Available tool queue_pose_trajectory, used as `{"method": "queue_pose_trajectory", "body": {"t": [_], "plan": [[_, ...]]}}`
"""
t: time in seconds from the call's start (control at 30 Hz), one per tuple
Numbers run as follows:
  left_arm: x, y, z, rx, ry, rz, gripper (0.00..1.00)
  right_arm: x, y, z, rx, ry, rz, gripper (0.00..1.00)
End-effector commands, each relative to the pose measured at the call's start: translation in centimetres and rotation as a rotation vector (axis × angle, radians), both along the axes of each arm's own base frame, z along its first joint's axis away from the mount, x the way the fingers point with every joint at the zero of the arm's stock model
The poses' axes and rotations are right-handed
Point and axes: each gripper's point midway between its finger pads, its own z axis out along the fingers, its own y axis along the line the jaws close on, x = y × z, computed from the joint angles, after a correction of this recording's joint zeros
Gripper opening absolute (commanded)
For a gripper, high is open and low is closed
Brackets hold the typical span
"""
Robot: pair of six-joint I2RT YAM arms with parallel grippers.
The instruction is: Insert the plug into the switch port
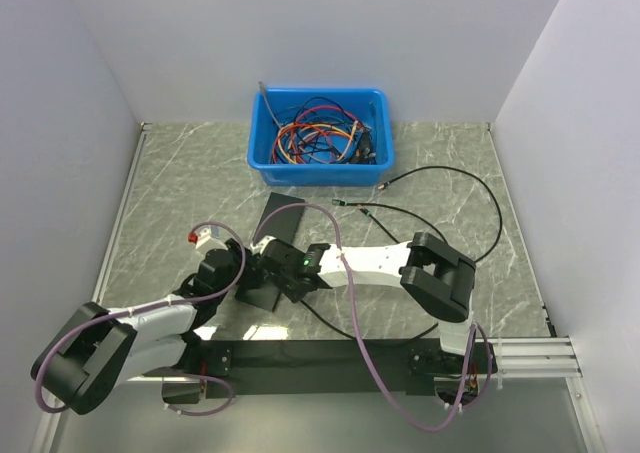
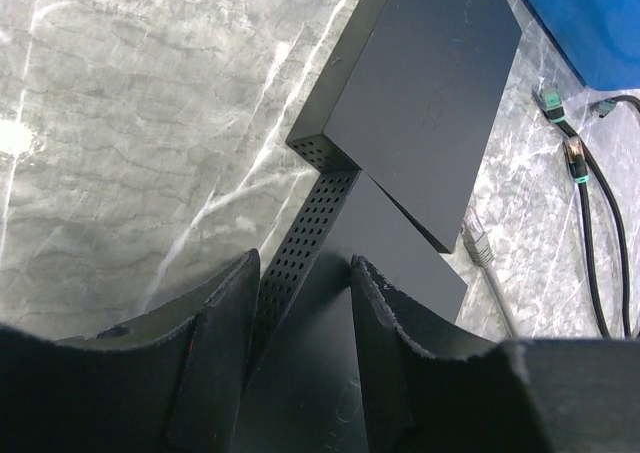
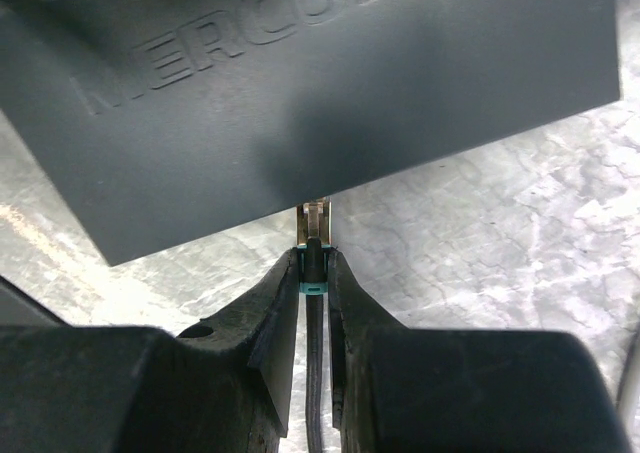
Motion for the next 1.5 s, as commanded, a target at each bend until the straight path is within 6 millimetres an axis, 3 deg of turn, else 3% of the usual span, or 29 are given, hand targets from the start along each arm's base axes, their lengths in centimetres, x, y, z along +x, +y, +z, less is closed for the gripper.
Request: {"method": "queue_pose_trajectory", "body": {"t": [0.0,0.3,0.57,1.03,1.23,1.47], "plan": [[-0.8,-0.6,-1.2,0.018,0.052,-0.041,0.49,0.0,2.7,3.0,0.099,-0.031,0.036,0.0],[-0.3,-1.2,-1.5,0.045,0.053,-0.08,0.5,-0.5,3.7,4.0,0.128,-0.022,0.054,0.0],[-0.1,-1.7,-1.7,0.063,0.053,-0.113,0.5,-0.2,3.9,3.5,0.113,-0.031,0.054,0.0],[-0.1,-2.1,-2.1,0.079,0.061,-0.143,0.5,2.2,2.9,2.4,0.031,-0.083,-0.024,0.0],[-0.1,-2.2,-2.2,0.085,0.062,-0.147,0.49,2.7,3.2,3.1,0.018,-0.107,-0.026,0.0],[-0.3,-2.4,-2.5,0.091,0.066,-0.156,0.49,3.5,4.7,5.5,0.086,-0.139,-0.024,0.0]]}}
